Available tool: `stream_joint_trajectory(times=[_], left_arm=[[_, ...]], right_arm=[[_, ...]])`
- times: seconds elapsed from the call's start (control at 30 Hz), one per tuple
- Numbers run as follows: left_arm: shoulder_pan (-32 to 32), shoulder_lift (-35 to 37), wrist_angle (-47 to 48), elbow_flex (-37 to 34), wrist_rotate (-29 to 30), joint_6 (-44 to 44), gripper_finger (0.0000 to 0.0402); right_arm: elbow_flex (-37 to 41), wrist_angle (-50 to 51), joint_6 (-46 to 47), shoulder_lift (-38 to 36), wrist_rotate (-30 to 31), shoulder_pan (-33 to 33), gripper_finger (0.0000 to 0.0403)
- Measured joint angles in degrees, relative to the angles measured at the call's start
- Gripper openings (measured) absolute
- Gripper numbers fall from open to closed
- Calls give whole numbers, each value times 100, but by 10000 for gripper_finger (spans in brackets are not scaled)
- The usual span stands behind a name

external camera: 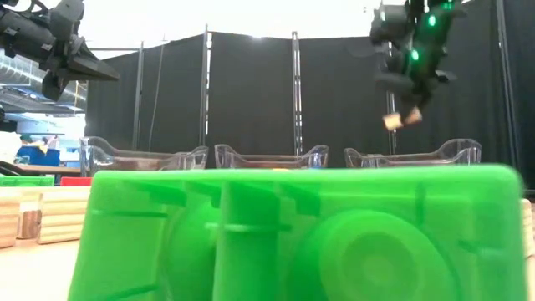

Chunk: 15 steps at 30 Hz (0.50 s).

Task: Sort blocks by size
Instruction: Put the brown wooden block into the right transparent bin, then put the large orange game piece into the middle transparent bin

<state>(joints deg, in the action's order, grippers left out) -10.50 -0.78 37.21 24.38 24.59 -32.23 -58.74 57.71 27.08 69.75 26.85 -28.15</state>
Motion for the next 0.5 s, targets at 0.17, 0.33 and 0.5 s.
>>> stream_joint_trajectory(times=[0.17,0.33,0.5], left_arm=[[1,0,-1,0,45,0,2],[0,0,-2,0,43,0,2],[0,1,0,0,45,0,2]], right_arm=[[428,-221,-210,164,-829,-563,128],[163,-275,-692,327,-858,-694,245],[-535,-454,-853,244,-1404,-634,296]])
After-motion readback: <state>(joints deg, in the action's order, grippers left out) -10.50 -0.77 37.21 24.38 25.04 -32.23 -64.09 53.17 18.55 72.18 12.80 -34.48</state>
